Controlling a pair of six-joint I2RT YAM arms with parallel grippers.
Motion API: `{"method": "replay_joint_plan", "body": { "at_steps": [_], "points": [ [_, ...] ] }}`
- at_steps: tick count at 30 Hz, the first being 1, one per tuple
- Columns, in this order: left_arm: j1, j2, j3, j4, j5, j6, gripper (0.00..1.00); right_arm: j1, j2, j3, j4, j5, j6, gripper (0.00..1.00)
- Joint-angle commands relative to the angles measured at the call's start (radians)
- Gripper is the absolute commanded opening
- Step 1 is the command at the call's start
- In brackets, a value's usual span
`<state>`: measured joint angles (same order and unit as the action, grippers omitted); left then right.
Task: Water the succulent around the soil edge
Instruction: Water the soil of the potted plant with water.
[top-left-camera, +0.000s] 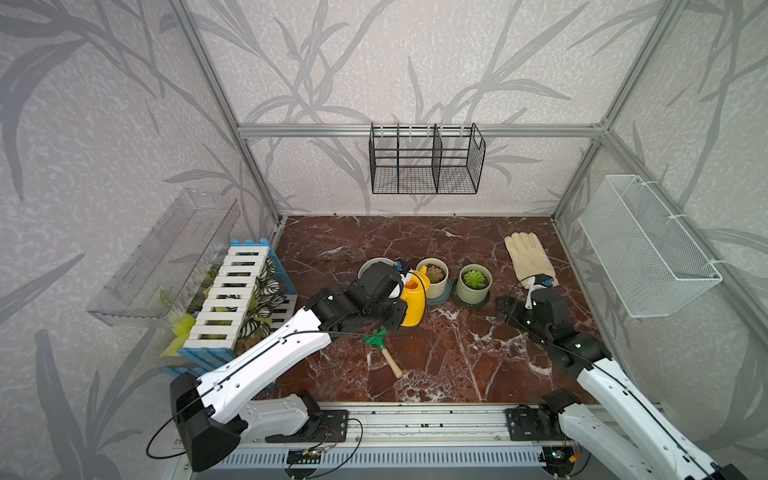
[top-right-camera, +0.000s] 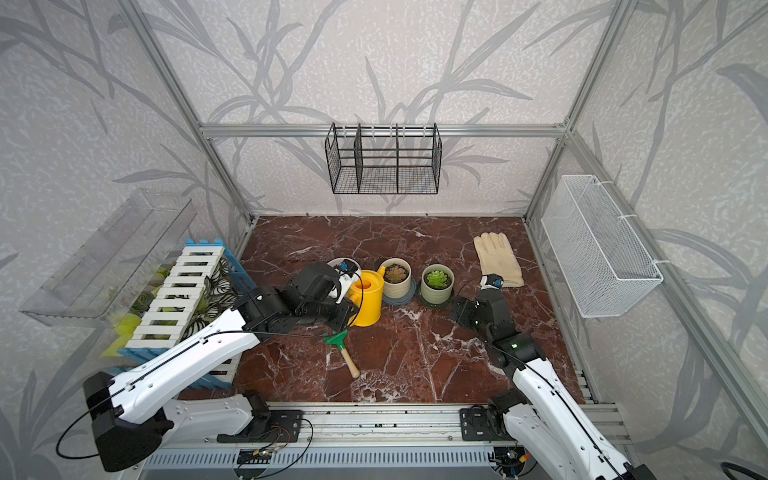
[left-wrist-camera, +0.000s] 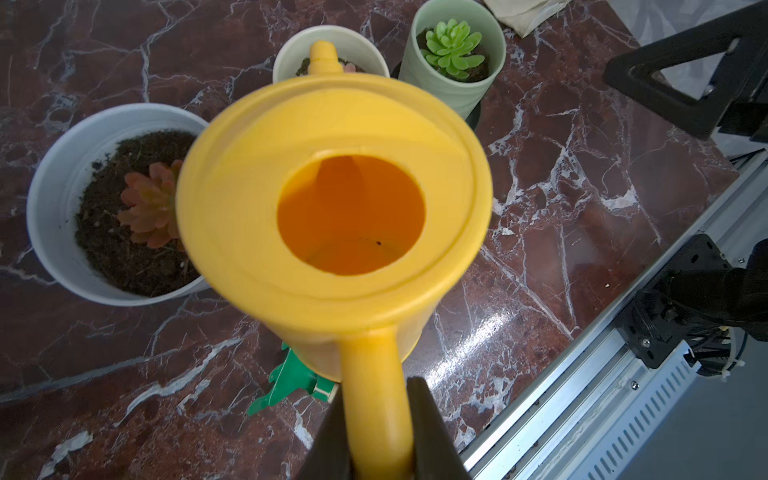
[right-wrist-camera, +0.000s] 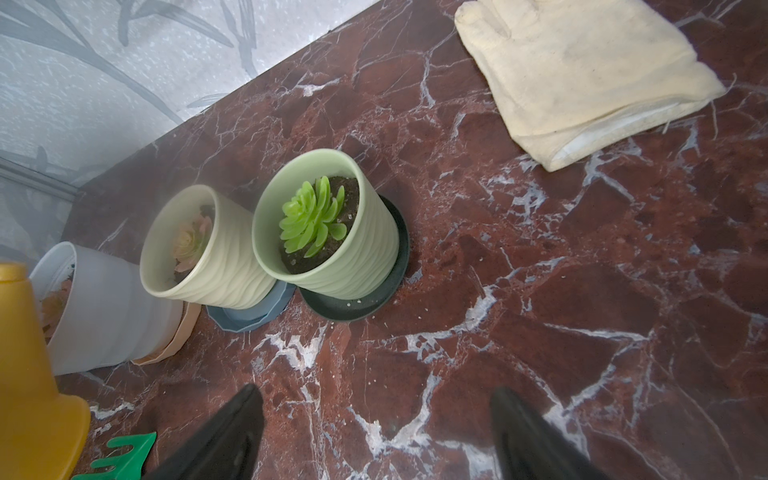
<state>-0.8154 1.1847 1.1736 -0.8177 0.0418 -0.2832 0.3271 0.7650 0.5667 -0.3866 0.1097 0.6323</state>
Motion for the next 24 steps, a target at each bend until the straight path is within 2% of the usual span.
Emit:
{"method": "replay_joint_plan", "body": {
  "at_steps": [1,6,17,24],
  "points": [
    [0.013,-0.041,-0.009,-0.092,-0.047,-0.046,0.00,-0.004,0.003,-0.006,0.023,-0.007,0.003,0.87],
    [0.061,-0.066,0.010,-0.204,-0.050,-0.056,0.00,-0.003,0.003,-0.007,0.024,-0.008,0.003,0.87],
    [0.171,-0.081,0.012,-0.287,-0.012,-0.047,0.00,-0.003,-0.004,-0.008,0.023,-0.005,0.001,0.87],
    [0.182,-0.077,0.057,-0.324,-0.044,-0.086,0.00,-0.005,-0.004,-0.007,0.022,-0.007,0.001,0.87]
  ]
}}
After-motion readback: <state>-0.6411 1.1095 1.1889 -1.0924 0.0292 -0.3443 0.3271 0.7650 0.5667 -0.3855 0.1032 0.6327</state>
